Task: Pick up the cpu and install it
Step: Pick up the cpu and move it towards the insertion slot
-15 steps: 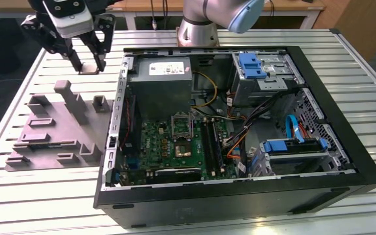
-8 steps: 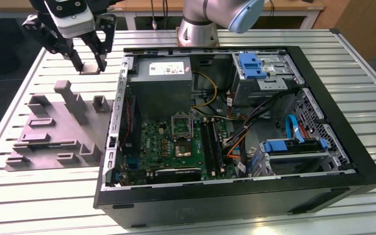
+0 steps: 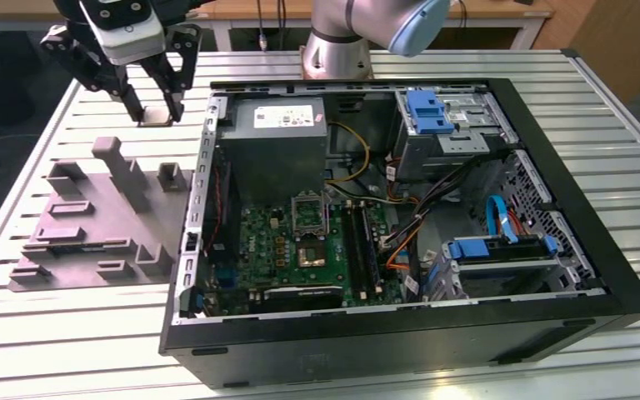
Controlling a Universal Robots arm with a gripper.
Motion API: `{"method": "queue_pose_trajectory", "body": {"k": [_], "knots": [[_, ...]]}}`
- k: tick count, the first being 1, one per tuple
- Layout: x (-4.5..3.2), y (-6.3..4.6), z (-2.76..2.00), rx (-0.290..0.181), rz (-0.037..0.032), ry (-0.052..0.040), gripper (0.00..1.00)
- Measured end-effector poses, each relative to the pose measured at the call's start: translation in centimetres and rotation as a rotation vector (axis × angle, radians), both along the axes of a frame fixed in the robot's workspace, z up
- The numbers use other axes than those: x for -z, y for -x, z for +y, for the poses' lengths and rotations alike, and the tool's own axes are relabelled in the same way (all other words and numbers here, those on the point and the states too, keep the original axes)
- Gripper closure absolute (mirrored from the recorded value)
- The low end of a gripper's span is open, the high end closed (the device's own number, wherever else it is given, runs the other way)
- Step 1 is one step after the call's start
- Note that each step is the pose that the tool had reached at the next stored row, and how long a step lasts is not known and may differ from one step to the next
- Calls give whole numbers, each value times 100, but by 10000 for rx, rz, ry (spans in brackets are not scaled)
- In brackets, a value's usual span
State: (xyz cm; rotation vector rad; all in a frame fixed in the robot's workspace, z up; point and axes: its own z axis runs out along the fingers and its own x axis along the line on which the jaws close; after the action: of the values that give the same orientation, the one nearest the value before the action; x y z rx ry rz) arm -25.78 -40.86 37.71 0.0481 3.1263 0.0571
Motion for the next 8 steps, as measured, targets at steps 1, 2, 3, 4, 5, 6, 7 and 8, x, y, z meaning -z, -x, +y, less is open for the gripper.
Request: {"method": "queue_pose_trajectory", "body": {"k": [1, 2, 3, 4, 5, 6, 7, 8], "knots": [[0, -2, 0, 0, 0, 0, 53], [0, -4, 0, 0, 0, 0, 53], [0, -6, 0, 0, 0, 0, 53], [0, -8, 0, 0, 0, 0, 53], [0, -10, 0, 0, 0, 1, 53], [0, -13, 0, 0, 0, 0, 53], [0, -15, 0, 1, 0, 0, 53], [0, -18, 0, 0, 0, 0, 53]]}}
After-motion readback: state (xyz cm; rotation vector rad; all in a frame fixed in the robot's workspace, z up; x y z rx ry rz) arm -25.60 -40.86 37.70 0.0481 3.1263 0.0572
